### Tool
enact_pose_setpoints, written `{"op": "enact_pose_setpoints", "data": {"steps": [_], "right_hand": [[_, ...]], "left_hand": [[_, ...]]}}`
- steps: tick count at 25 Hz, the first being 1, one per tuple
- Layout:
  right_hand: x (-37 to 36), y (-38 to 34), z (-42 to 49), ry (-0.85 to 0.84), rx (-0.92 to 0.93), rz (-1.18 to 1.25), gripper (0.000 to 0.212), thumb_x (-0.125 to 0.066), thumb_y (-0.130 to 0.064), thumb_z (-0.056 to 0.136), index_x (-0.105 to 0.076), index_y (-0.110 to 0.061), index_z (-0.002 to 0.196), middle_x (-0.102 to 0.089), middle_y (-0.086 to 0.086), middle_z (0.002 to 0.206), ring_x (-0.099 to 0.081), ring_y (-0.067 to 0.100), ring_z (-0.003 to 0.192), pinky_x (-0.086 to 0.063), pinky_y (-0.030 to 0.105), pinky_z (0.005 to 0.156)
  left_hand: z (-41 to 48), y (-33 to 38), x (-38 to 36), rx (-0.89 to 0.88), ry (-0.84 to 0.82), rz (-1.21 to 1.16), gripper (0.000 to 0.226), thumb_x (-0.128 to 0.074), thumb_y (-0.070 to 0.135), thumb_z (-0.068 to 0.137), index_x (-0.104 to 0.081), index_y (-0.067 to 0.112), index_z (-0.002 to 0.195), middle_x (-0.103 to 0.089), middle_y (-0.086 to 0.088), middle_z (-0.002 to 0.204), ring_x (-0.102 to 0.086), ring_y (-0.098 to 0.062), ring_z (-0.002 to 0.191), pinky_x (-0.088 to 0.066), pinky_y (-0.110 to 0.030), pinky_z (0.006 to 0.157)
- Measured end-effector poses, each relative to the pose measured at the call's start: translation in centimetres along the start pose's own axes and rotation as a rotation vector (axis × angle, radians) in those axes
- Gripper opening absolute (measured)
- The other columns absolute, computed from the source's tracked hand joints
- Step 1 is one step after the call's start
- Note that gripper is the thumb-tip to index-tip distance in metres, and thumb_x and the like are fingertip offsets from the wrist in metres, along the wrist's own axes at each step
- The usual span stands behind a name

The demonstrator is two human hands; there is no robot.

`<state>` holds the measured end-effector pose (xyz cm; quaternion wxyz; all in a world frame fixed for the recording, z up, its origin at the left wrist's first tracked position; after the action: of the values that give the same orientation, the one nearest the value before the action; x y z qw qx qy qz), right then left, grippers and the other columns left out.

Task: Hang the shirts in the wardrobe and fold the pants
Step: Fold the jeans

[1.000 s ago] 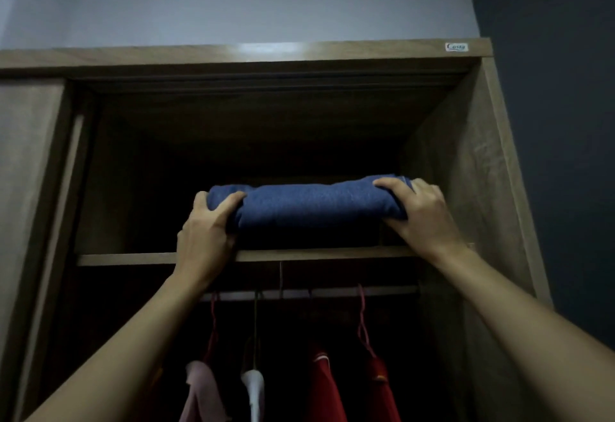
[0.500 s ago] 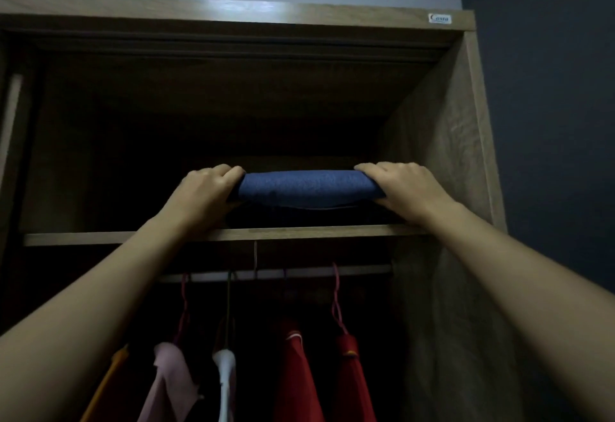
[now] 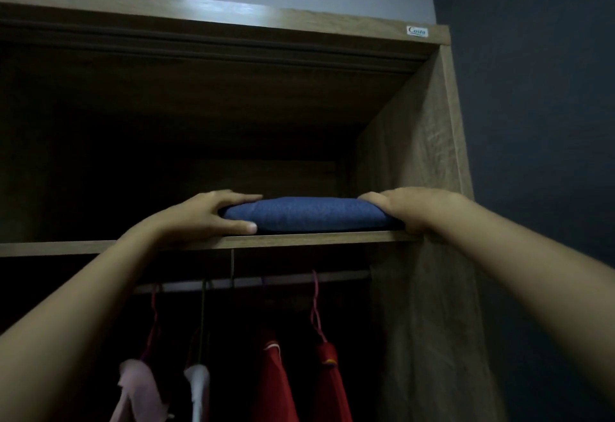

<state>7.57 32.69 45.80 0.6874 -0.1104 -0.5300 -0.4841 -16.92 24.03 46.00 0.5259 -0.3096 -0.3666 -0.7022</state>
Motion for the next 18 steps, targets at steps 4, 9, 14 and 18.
{"op": "enact_pose_setpoints", "data": {"steps": [4,9,14,18], "right_hand": [[-1.7,-0.5,-1.3,-0.094,-0.068,-0.100,0.102,-0.065,-0.015,0.081,0.010,-0.023,0.149,-0.018,0.005,0.156,-0.029,0.025,0.139,-0.018,0.041,0.116],[-0.9,-1.4,-2.7,-0.002,-0.029,-0.188,0.112,-0.069,-0.020,0.075,0.017,-0.014,0.146,0.002,0.005,0.159,-0.007,0.018,0.146,-0.005,0.040,0.119],[-0.4,-3.0,-4.5,0.111,-0.003,0.026,0.107,-0.065,-0.014,0.073,0.012,-0.014,0.148,-0.008,0.007,0.159,-0.011,0.019,0.145,-0.010,0.033,0.119],[0.7,-5.3,-6.1,0.420,0.097,0.349,0.091,-0.051,-0.036,0.076,0.006,-0.034,0.147,-0.018,-0.002,0.157,-0.019,0.015,0.144,-0.017,0.038,0.119]], "left_hand": [[-2.3,0.0,-1.2,-0.105,-0.057,0.320,0.080,-0.029,0.087,0.066,-0.006,0.060,0.138,-0.021,0.013,0.151,-0.032,-0.012,0.134,-0.030,-0.031,0.108],[-3.2,1.1,-0.9,-0.097,0.026,0.596,0.098,-0.021,0.087,0.063,0.003,0.040,0.146,-0.004,0.006,0.159,-0.008,-0.012,0.145,-0.014,-0.041,0.116],[-4.6,0.9,0.5,-0.079,0.162,0.019,0.084,-0.024,0.071,0.083,0.001,0.027,0.150,-0.012,0.002,0.158,-0.018,-0.010,0.141,-0.016,-0.028,0.112],[-8.3,0.5,3.6,-0.084,0.502,-0.418,0.053,-0.024,0.044,0.100,-0.019,0.024,0.148,-0.025,0.002,0.155,-0.020,0.003,0.130,-0.013,-0.012,0.103]]}}
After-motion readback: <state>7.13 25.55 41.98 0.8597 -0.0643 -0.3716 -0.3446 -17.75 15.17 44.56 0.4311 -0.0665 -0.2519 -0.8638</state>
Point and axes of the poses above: each hand's wrist, its own z-axis towards the middle knuckle, its own x-axis out of the back of the hand, y = z × x, the point moved 10 cm from there along z, towards the middle knuckle
